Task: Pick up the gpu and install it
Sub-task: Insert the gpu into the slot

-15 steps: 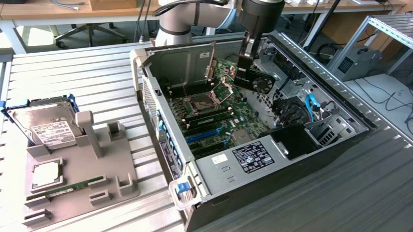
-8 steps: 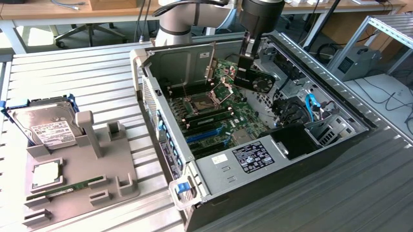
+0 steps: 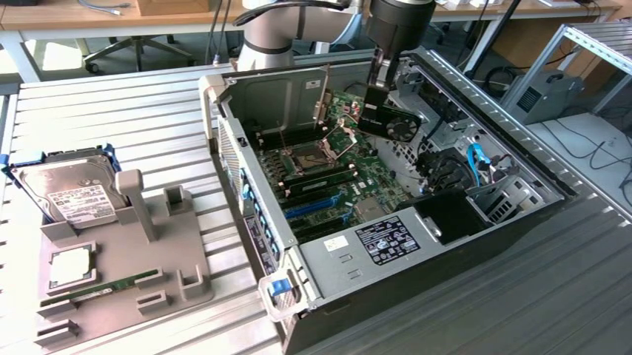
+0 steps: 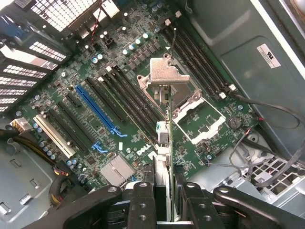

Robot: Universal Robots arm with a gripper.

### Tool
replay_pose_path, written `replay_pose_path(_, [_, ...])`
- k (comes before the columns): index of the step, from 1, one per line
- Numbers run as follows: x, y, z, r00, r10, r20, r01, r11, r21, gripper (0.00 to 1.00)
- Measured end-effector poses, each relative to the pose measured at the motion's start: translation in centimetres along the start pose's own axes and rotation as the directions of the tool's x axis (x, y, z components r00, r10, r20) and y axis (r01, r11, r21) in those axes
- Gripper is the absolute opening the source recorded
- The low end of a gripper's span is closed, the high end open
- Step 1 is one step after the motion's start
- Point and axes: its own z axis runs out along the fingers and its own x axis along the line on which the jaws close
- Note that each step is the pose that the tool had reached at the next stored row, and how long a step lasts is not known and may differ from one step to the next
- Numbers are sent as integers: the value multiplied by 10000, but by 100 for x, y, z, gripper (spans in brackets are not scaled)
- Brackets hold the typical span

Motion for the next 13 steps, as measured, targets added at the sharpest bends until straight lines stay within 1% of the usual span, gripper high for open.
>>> replay_pose_path(13, [0,0,0,9994,-334,11,334,9994,-10,27])
